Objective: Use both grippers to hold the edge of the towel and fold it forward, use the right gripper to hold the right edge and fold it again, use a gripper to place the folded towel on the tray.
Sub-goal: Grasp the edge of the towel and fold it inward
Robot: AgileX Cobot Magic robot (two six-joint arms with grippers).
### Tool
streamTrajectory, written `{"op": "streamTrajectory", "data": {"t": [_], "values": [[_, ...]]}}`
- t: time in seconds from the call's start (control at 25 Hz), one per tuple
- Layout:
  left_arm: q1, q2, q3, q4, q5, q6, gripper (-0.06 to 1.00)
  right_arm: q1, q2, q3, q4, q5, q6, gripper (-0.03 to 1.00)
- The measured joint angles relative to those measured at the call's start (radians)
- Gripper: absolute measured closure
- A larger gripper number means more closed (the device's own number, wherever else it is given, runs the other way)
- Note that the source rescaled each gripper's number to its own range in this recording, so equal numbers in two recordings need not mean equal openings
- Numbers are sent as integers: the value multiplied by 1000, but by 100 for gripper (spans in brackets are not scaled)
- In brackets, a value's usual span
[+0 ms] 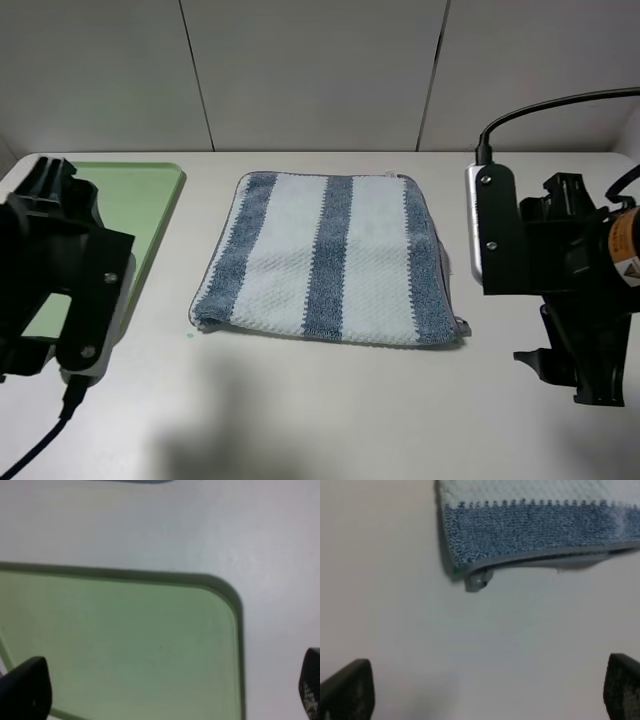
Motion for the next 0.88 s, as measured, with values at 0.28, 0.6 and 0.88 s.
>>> {"op": "streamTrajectory", "data": {"t": [0.28,0.6,0.88], "values": [[0,139,0,12,-92,3,-5,0,130,0,-34,-98,0,-3],[0,258,0,16,-217,3,-5,0,264,0,-84,-143,0,-3],[0,374,0,71,-294,2,-5,0,329,-1,-114,-219,0,-3]]}}
